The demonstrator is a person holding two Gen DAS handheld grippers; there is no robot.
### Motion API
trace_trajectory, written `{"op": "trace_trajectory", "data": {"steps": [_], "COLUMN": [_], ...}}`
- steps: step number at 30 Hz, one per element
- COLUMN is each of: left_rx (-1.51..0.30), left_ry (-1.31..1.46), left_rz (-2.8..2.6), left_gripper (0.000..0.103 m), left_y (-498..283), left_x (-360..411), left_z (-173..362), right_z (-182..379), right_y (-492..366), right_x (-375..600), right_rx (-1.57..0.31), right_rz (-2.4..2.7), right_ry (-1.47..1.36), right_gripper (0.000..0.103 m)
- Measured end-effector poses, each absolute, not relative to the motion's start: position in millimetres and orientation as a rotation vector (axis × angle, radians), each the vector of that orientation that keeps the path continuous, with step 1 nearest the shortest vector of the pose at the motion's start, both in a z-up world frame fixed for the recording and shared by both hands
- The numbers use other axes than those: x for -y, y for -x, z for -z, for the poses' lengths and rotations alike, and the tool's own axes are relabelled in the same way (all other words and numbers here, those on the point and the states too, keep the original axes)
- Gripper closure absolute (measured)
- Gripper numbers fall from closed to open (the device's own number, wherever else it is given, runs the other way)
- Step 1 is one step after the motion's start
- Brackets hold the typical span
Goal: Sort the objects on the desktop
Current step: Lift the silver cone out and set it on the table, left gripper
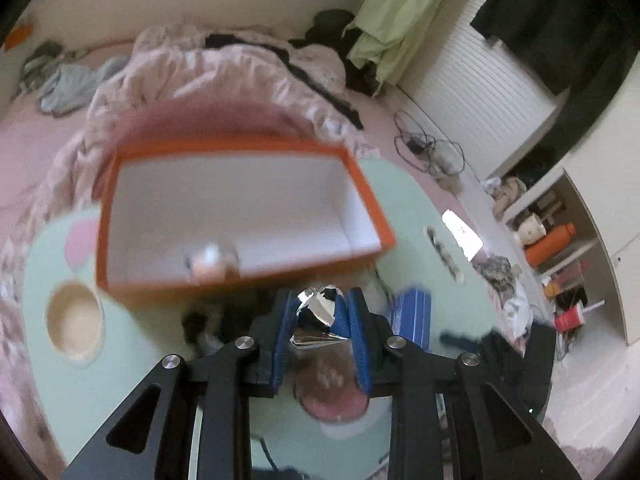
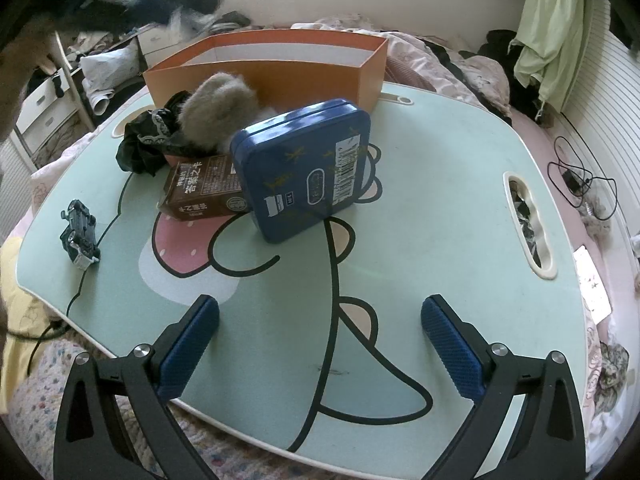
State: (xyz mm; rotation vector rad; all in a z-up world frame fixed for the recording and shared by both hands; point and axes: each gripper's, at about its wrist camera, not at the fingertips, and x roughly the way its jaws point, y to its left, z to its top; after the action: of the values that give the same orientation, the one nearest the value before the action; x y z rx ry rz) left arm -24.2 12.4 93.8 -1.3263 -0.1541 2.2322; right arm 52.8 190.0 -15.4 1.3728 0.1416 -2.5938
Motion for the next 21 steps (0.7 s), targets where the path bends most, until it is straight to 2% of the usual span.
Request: {"op": "trace_trajectory", "data": {"steps": [7, 10, 12, 13, 15, 17, 21], "left_rx": [0.118, -0.005, -0.073, -0.101, -0.149, -0.188, -0.330], "left_ry": [1.331, 1.285, 1.210, 1.160, 1.101, 1.084, 1.174], "left_rz": [-2.280, -2.345, -2.405, -2.439, -2.497, -2.529, -2.497], "left_gripper": [0.077, 0.061, 0.042, 0.037, 0.016, 0.012, 0.012], "left_y": [-15, -28, -40, -49, -66, -79, -106], "left_x": [-5, -7, -3, 0, 10, 22, 33], "left_z": [-54, -59, -71, -79, -87, -85, -56], "right_z": [16, 16, 16, 16, 16, 16, 17], "right_y": [-54, -53, -53, -53, -52, -52, -51], "right_x": [-192, -193, -193, -193, -194, -194, -194], "right_rx": [-0.141, -0.140, -0.140, -0.140, -0.138, -0.138, -0.139], "right_rz": [2.595, 2.595, 2.595, 2.595, 2.597, 2.596, 2.596], "right_ry": [-1.378, -1.378, -1.377, -1.378, -1.379, -1.379, -1.380], "right_gripper": [0.001, 0.001, 0.001, 0.001, 0.001, 0.001, 0.001]}}
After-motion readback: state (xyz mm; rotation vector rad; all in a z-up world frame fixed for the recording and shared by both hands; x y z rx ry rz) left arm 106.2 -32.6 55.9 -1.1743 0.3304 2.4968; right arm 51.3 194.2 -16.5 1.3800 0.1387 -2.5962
